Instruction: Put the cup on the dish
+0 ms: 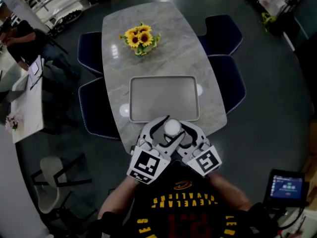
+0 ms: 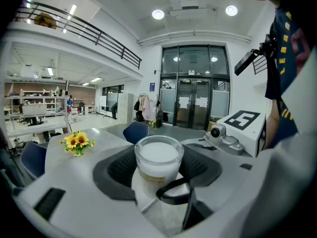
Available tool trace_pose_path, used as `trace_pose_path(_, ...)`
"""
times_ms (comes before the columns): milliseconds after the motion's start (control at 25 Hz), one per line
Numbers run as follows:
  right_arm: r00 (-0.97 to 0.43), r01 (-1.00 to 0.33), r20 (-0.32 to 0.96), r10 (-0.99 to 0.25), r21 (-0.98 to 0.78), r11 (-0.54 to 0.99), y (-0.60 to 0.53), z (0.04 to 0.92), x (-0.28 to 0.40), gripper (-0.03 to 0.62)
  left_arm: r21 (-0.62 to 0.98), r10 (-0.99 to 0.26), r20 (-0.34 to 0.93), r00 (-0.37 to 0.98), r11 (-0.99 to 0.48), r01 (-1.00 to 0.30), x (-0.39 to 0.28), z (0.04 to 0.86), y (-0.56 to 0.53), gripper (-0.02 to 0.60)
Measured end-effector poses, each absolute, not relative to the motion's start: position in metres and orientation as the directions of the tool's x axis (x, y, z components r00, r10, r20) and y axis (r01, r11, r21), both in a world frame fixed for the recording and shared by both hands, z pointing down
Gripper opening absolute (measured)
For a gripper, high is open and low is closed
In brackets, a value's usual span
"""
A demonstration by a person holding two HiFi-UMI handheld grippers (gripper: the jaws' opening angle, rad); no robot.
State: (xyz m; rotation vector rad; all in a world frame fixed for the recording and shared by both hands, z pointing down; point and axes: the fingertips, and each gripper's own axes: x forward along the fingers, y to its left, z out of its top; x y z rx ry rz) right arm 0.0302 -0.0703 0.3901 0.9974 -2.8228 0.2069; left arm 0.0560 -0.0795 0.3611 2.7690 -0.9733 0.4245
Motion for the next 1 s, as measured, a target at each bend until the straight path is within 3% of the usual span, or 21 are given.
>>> trace_pose_path(600,-0.738,-0.667,0.206,-0.643,-0.079,0.741,-0.149,0.410,-0.006,0.244,0.044,-0.538,0.352,0.766,-0.808,-0.587,0.023,0.383,-0.156,0.268)
trace_pose_path(1000,-0.745,-0.645,0.259,-0.615,-0.043,0.763,-0.175,0.428,0.006,0.244,0.060,-0.541,0.388,0.746,-0.793,-0.606,0.034,0.404,-0.182,0.268)
